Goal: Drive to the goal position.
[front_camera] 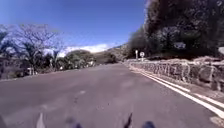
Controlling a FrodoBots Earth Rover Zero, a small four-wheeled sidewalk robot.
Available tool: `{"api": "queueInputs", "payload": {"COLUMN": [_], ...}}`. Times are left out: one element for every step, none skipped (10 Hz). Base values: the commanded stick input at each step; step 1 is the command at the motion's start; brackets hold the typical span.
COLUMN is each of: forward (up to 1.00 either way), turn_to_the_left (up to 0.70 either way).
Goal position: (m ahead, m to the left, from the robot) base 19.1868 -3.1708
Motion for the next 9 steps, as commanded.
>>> {"api": "queueInputs", "payload": {"forward": [0.50,0.50,0.50,0.50,0.50,0.50,0.50,0.50,0.50], "turn_to_the_left": [0.00,0.00,0.00,0.00,-0.25,-0.25,-0.25,-0.25,-0.25]}}
